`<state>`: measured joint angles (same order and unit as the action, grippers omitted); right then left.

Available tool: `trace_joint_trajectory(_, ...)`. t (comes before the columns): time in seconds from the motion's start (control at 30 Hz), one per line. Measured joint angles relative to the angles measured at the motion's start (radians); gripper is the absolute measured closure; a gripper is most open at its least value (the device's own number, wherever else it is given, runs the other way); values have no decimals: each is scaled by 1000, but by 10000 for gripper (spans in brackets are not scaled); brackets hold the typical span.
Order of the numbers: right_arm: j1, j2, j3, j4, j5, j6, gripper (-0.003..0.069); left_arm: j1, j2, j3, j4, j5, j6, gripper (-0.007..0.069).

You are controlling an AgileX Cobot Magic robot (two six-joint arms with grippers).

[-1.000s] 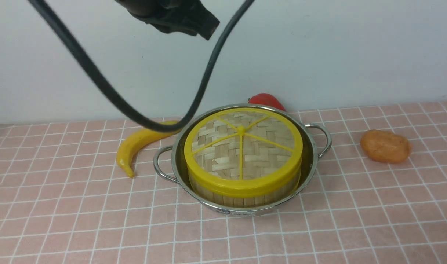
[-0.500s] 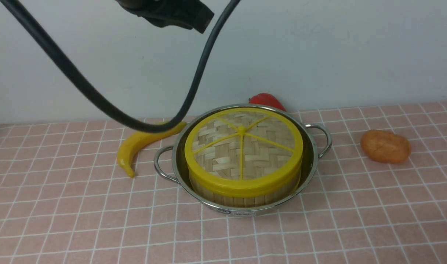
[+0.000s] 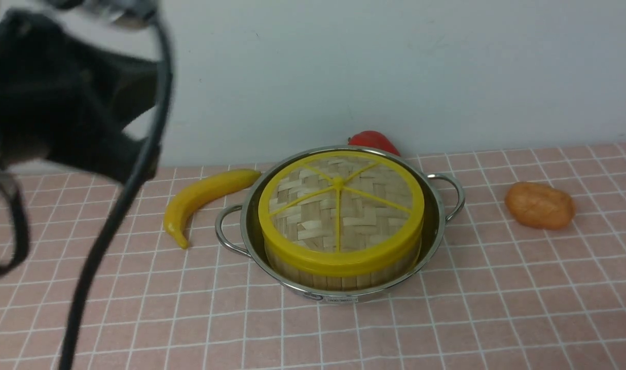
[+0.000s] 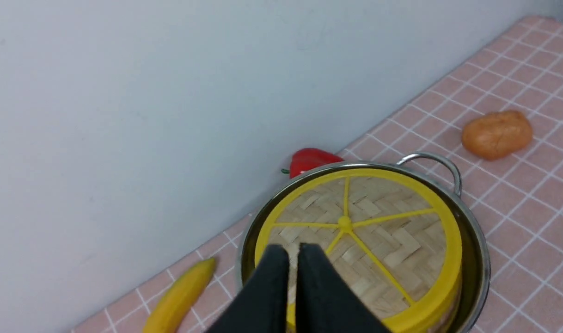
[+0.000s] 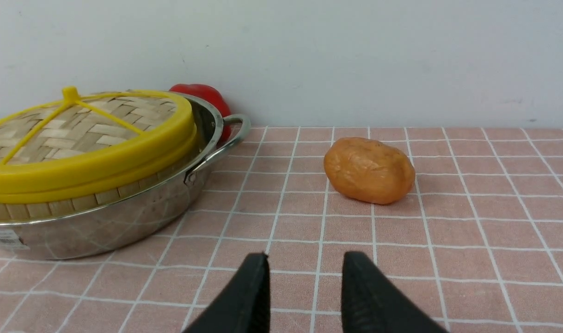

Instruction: Place the steamer in the pot on the pink tablecloth, and put the lid on the steamer.

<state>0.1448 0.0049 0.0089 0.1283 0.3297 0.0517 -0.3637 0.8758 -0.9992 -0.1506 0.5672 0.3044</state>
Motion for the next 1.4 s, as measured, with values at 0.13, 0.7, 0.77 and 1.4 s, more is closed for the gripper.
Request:
trace_joint_trajectory(0.13, 0, 0, 0, 0, 0, 0, 419, 170, -186, 214, -137, -52, 1, 590)
trace_joint_trajectory(0.7, 0, 0, 0, 0, 0, 0, 419, 417, -767, 835, -106, -132, 87, 550)
trace_joint_trajectory(0.77, 0, 0, 0, 0, 0, 0, 419, 417, -817, 885, -99, -159, 88, 550)
trace_joint_trajectory(1.4, 0, 0, 0, 0, 3, 0, 419, 418, -874, 1006, -17, -226, 97, 529)
